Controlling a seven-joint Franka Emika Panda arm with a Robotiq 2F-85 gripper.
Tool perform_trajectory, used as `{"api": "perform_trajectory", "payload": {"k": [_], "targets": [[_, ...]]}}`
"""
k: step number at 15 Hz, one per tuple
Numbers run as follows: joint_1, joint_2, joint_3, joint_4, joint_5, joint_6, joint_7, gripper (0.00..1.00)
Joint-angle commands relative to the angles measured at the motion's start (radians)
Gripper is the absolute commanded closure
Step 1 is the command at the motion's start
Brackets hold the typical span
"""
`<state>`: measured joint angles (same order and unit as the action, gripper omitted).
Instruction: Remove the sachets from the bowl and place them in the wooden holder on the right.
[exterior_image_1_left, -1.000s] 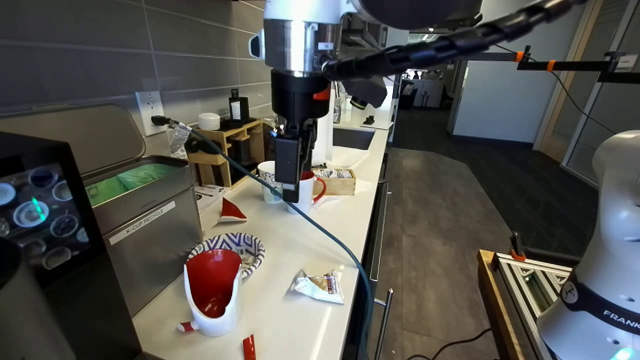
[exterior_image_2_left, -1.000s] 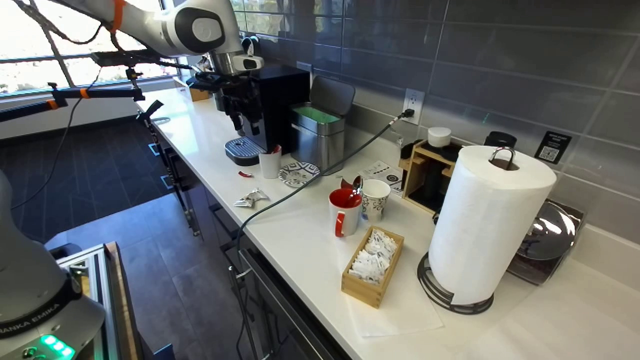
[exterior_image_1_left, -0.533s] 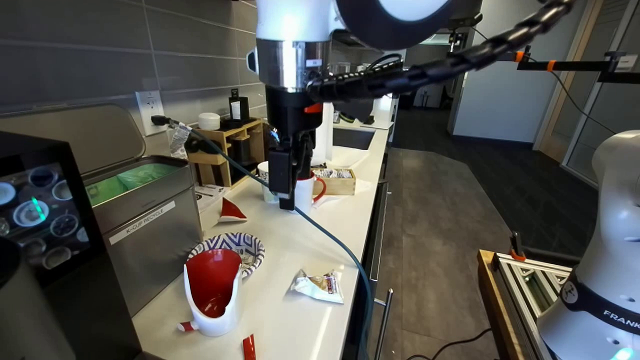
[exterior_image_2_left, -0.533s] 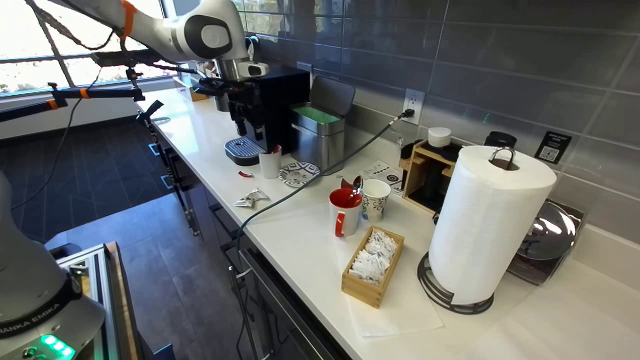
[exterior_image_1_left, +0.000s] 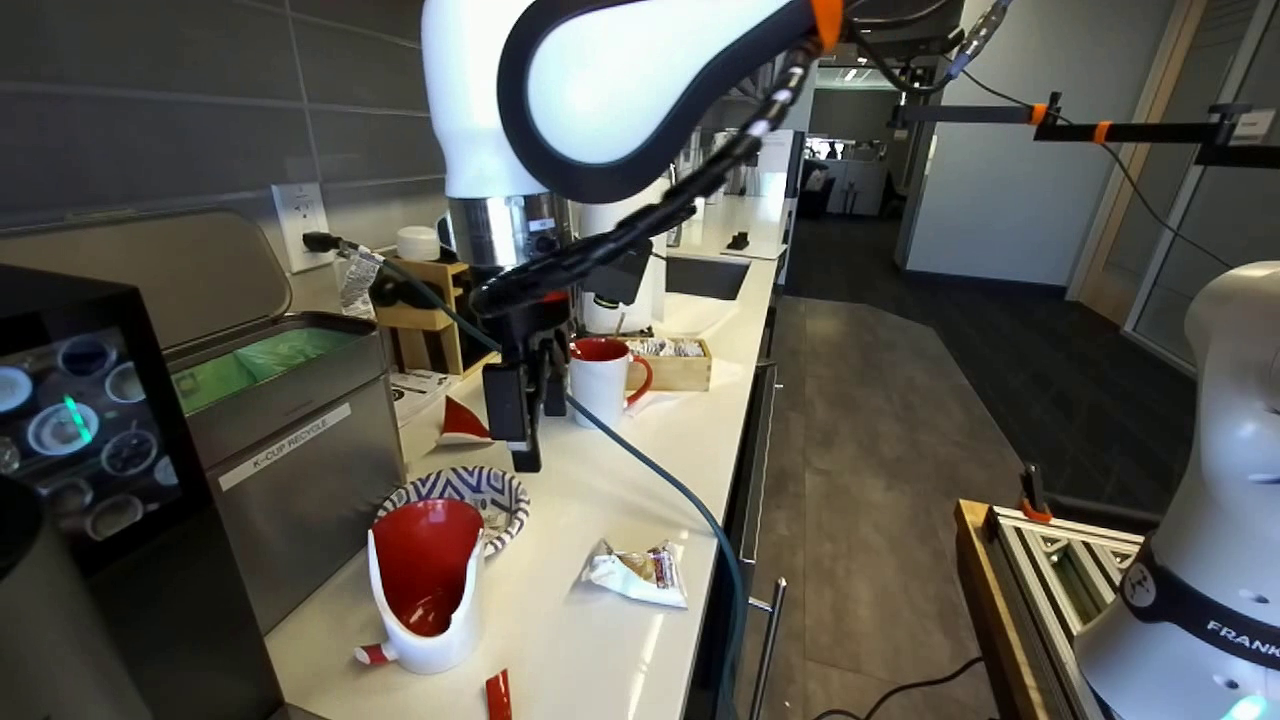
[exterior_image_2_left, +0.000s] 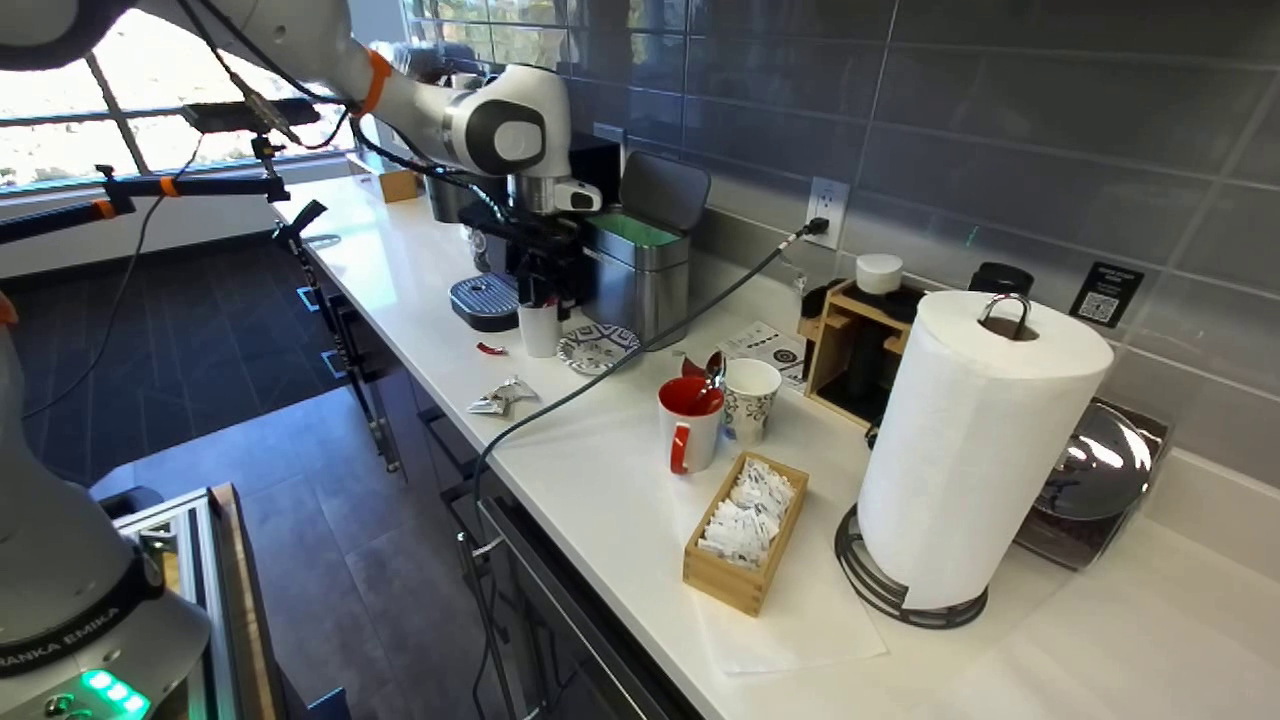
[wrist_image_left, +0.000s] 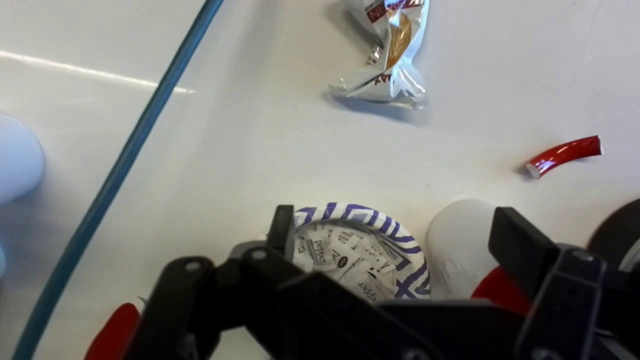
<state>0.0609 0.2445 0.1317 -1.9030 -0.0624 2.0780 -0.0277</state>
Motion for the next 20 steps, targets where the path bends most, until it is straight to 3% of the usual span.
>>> {"api": "perform_trajectory", "payload": {"k": [1,2,5,16,20], "targets": [[-0.009,0.103,-0.016,0.15,0.057,-0.125,-0.114,0.0],[0.001,0.052,-0.023,0.067,0.04,-0.047,-0.083,0.0],[-0.001,0.089,-0.027,0.126,0.042,-0.092,-0.099,0.0],[0.0,0.091,-0.026,0.132,0.043,-0.094,-0.1,0.0],[-0.011,0.125,-0.021,0.124,0.063,0.045,-0.142,0.0]]}}
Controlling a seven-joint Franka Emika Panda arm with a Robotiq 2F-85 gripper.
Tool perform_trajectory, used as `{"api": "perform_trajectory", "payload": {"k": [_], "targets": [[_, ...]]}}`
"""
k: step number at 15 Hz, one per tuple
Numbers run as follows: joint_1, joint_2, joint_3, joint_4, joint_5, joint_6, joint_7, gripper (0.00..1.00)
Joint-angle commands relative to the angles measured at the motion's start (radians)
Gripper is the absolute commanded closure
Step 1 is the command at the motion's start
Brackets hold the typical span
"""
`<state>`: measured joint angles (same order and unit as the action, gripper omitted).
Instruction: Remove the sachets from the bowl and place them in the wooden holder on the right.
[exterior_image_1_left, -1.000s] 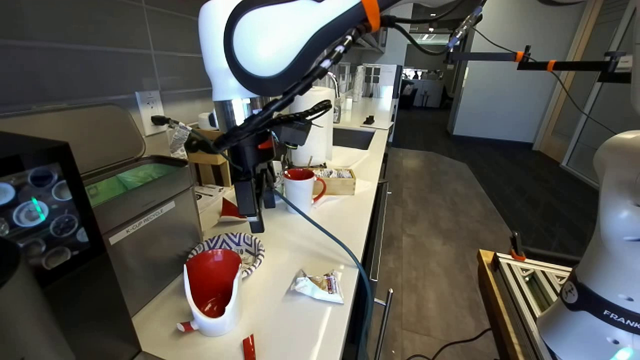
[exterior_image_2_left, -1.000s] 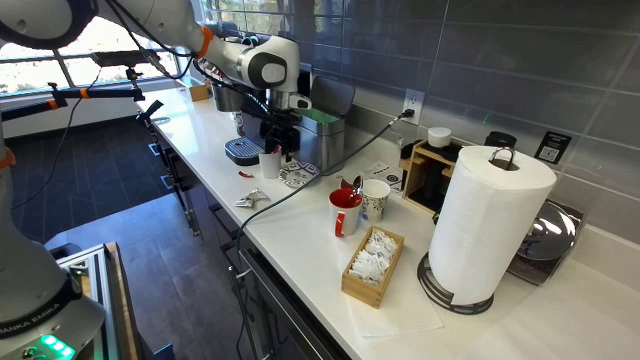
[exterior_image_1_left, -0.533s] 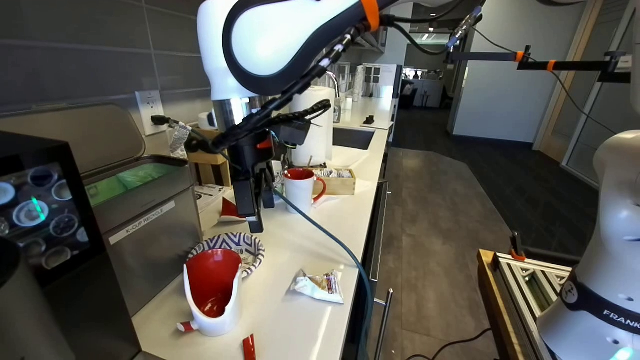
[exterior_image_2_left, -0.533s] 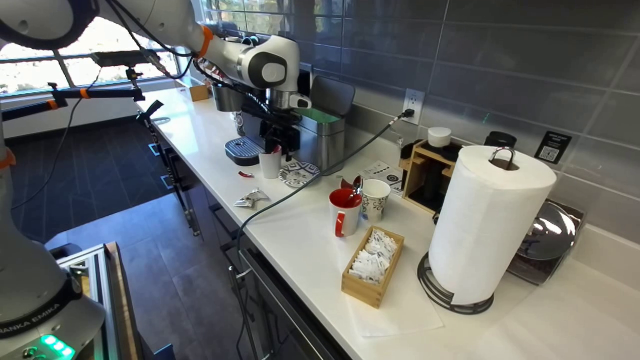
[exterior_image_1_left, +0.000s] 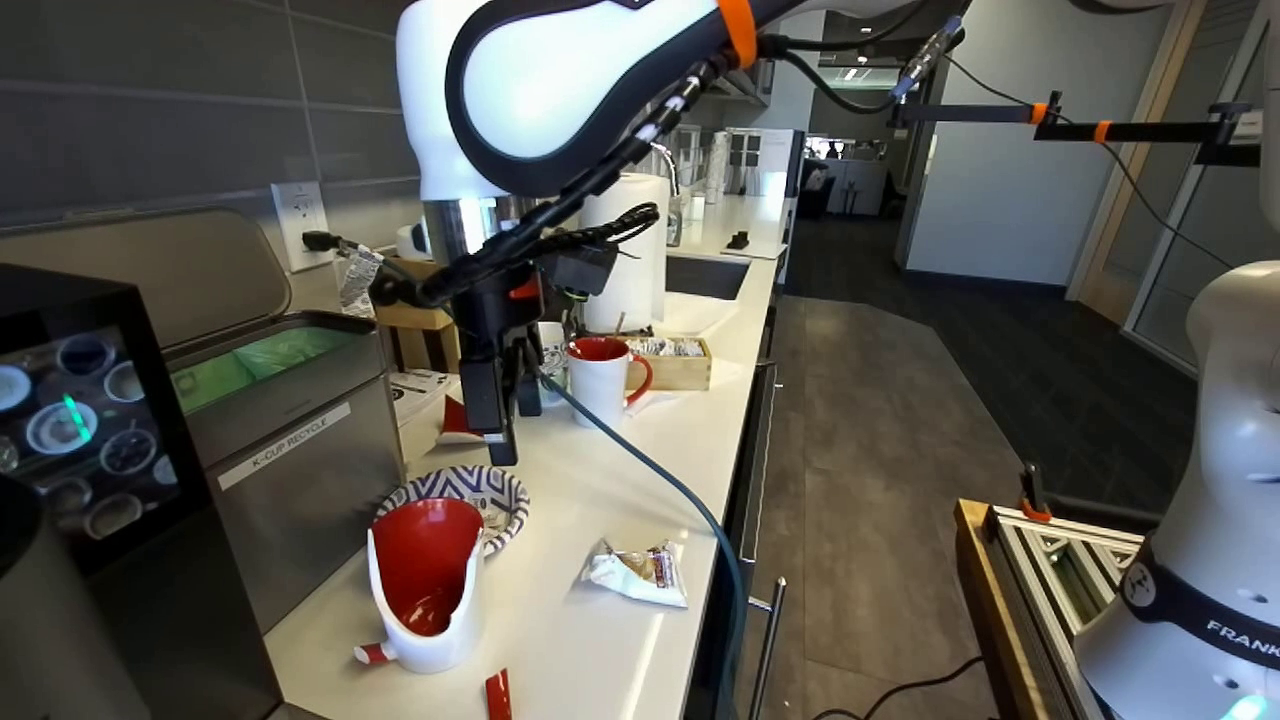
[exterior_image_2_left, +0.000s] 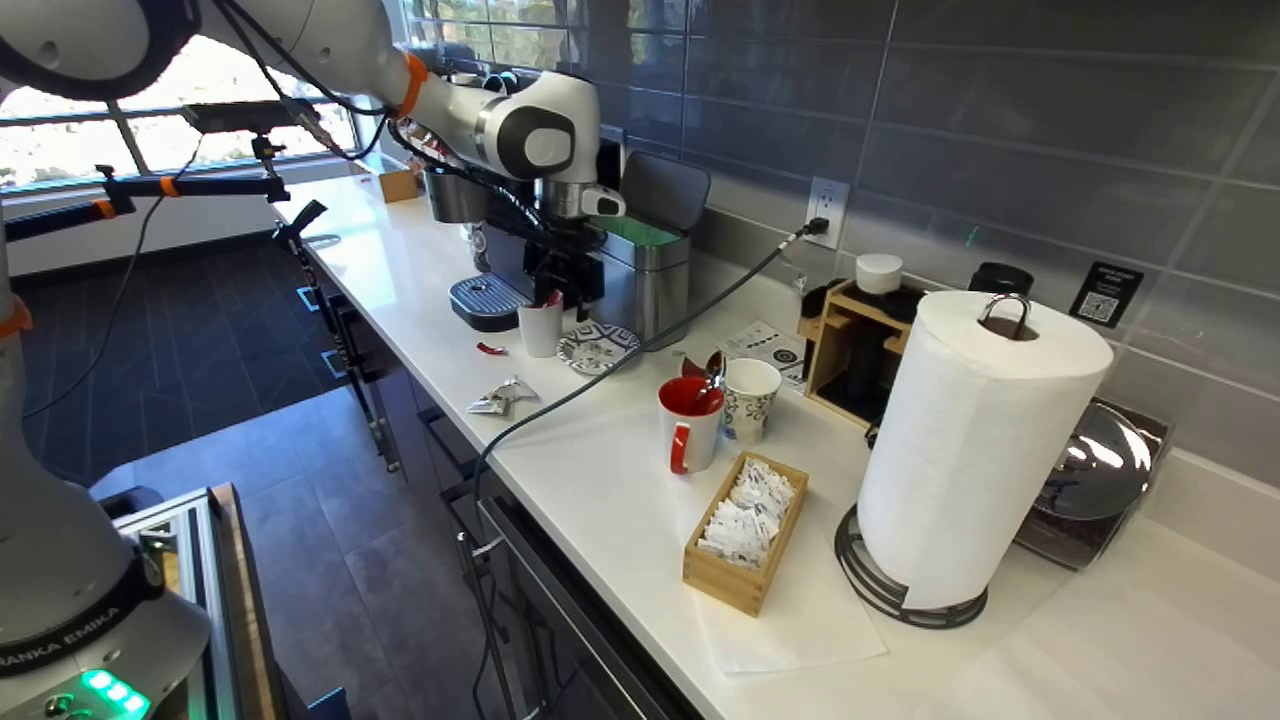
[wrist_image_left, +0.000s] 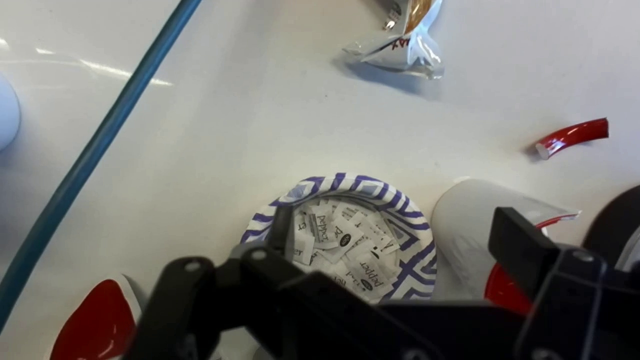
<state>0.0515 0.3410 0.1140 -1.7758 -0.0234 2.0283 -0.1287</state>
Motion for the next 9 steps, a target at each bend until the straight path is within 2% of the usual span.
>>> {"api": "perform_trajectory", "payload": {"k": [1,4,9], "targets": [[-0.005,0.036,0.0,-0.002,0.035,0.128,-0.049,0.0],[-0.01,0.061,-0.002,-0.008,0.039,0.223,-0.058,0.0],[-0.02,0.105,-0.02,-0.017,0.026,0.273,-0.053,0.0]]}}
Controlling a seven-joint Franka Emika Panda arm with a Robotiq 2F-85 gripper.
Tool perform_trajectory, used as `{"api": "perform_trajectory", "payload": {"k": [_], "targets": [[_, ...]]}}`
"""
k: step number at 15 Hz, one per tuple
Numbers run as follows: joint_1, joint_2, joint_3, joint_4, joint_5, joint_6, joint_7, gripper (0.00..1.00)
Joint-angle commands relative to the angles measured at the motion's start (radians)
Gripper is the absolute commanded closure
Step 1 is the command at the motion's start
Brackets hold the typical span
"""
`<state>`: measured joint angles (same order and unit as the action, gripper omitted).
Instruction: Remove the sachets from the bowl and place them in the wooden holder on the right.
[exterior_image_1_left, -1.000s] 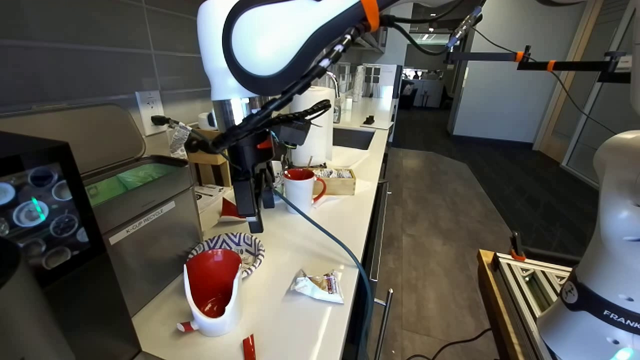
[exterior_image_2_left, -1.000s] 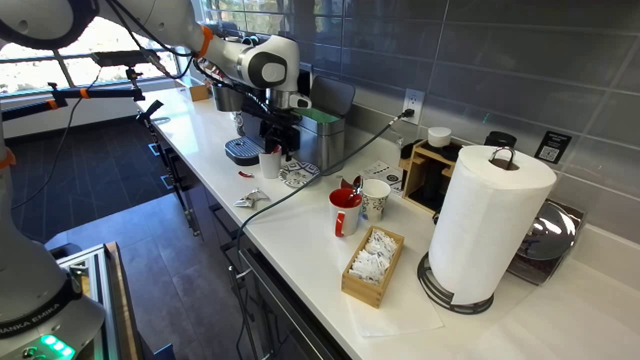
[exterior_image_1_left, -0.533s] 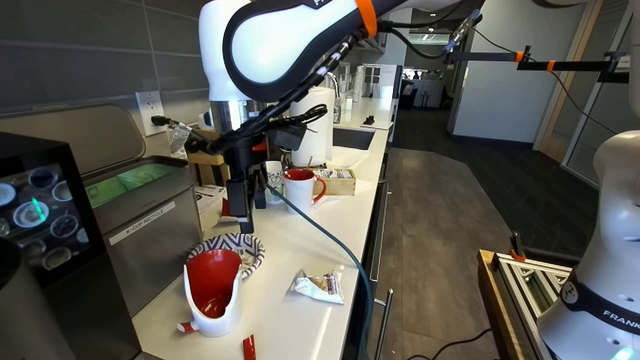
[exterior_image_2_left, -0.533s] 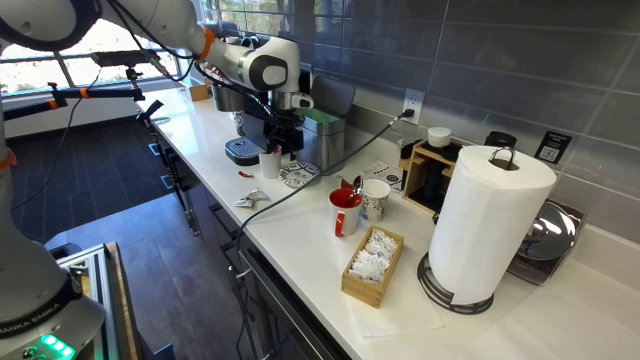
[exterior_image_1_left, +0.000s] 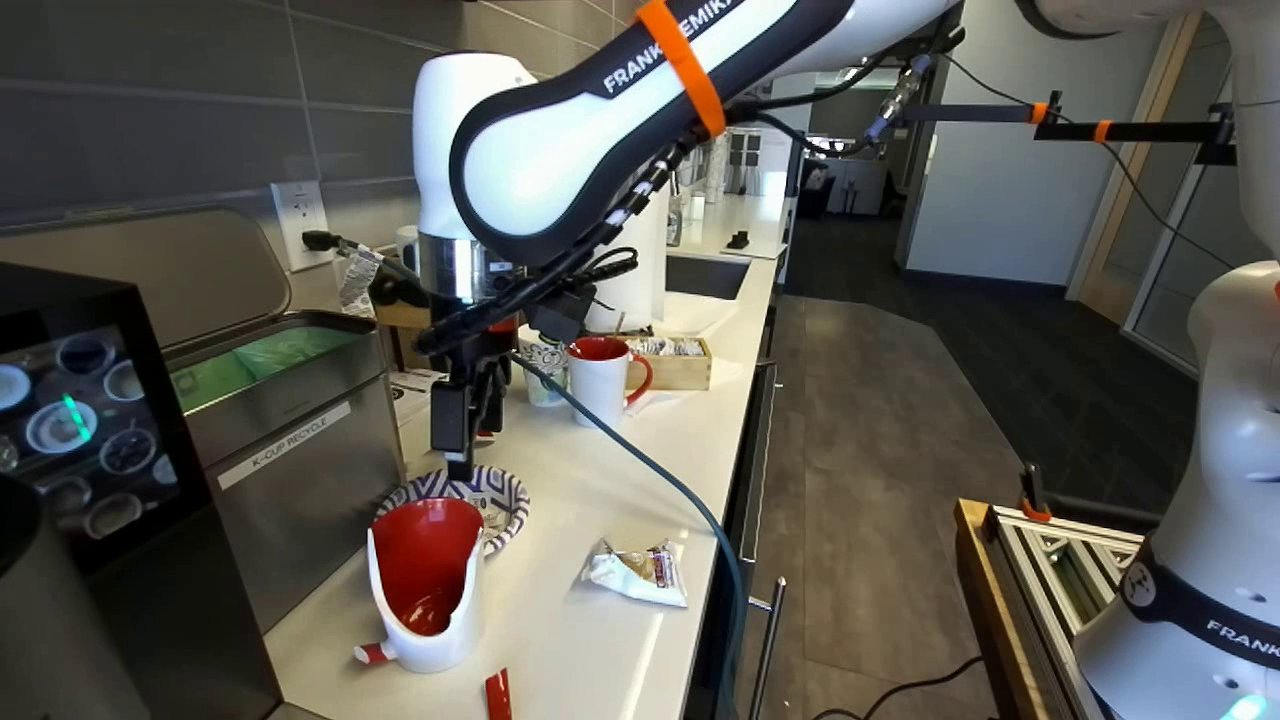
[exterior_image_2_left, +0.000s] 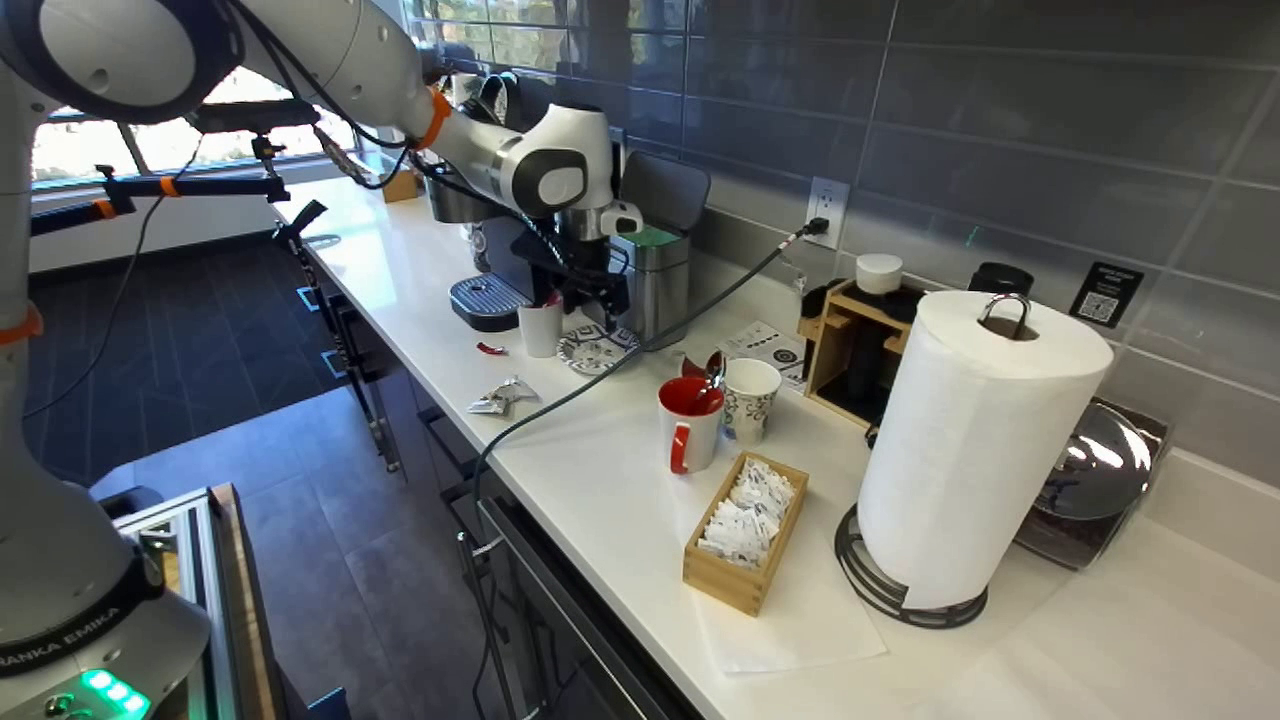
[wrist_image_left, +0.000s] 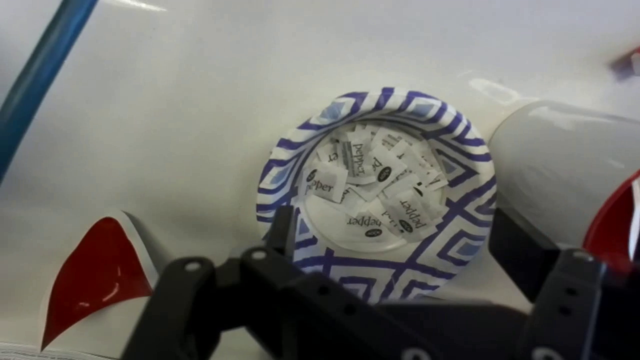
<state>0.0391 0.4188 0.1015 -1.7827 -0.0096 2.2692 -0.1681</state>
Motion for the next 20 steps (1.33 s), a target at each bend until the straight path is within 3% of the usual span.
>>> {"api": "perform_trajectory", "payload": {"k": [1,13,20], "targets": [[-0.01,0.039,-0.007,-0.011,0.016,0.03,-0.019,0.0],[-0.003,0.059,0.023,-0.036,0.024,0.098,-0.027,0.0],[0.0,0.081,0.023,-0.001,0.018,0.065,-0.028,0.0]]}}
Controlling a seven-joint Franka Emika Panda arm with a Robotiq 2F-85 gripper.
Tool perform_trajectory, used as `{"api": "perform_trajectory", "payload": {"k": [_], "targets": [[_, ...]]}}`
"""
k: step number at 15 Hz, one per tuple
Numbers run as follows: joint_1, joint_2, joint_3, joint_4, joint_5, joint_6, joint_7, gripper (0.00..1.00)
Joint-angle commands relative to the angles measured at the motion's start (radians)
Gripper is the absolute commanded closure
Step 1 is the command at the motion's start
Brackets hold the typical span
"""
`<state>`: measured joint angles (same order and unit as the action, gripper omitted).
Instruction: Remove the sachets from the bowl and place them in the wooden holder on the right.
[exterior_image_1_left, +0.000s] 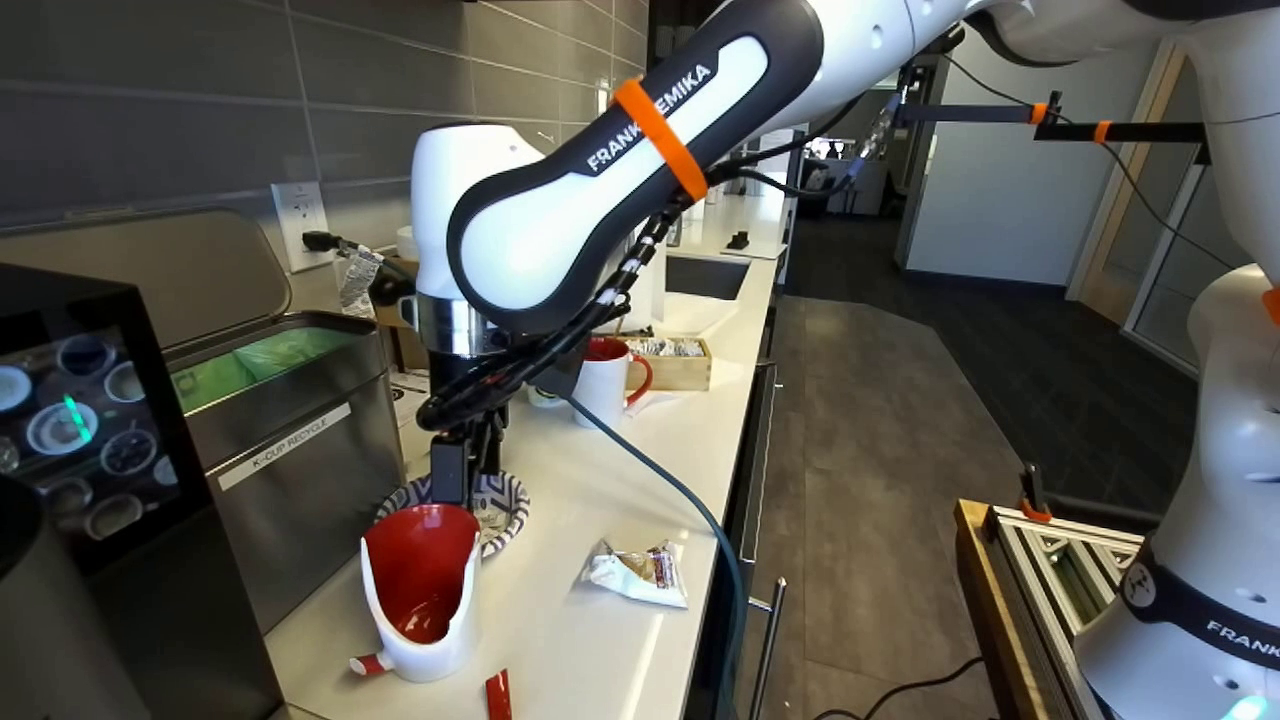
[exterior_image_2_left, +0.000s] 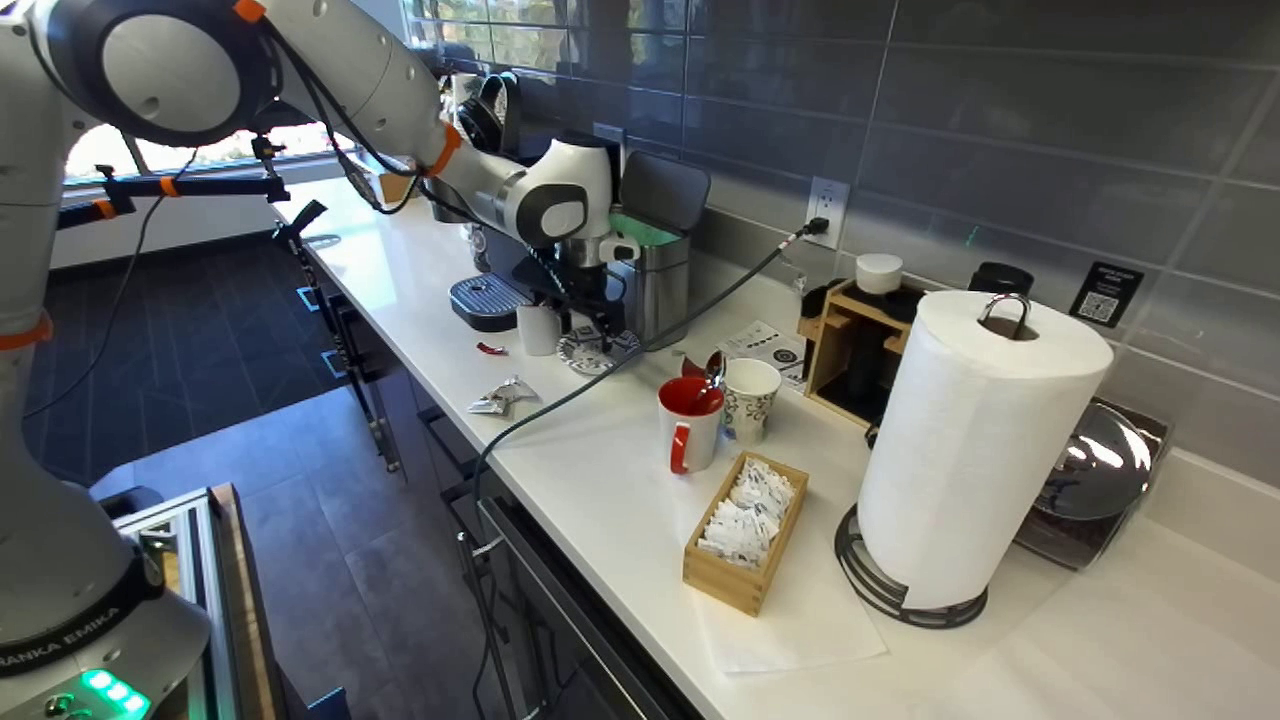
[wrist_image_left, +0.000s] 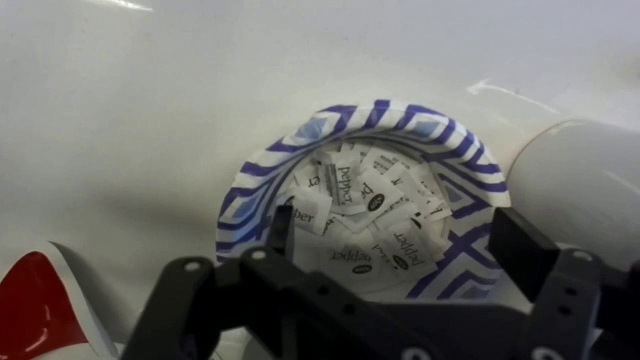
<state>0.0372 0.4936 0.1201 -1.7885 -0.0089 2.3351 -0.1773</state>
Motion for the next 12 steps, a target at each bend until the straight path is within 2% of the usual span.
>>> {"api": "perform_trajectory", "payload": {"k": [1,7,12], "targets": [[0.004,0.005,0.011,0.001,0.018,0.004,-0.032,0.0],[0.022,0.006,0.021,-0.007,0.004,-0.02,-0.056,0.0],[0.006,0.043,0.004,0.035,0.029,0.007,-0.023,0.0]]}}
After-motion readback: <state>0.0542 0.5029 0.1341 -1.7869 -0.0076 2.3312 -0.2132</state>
